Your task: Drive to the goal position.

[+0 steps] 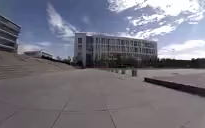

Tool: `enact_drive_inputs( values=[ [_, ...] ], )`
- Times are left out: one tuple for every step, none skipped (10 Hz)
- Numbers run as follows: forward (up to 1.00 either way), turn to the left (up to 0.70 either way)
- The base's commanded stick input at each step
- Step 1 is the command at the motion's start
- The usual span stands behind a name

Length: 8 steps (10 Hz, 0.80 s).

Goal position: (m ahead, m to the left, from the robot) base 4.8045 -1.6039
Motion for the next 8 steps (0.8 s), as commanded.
enact_drive_inputs(
  values=[
    [0.7,0.0],
    [0.7,0.0],
    [0.7,0.0],
    [0.7,0.0],
    [0.7,0.0],
    [0.7,0.0],
    [0.7,0.0],
    [0.7,0.0]
  ],
)
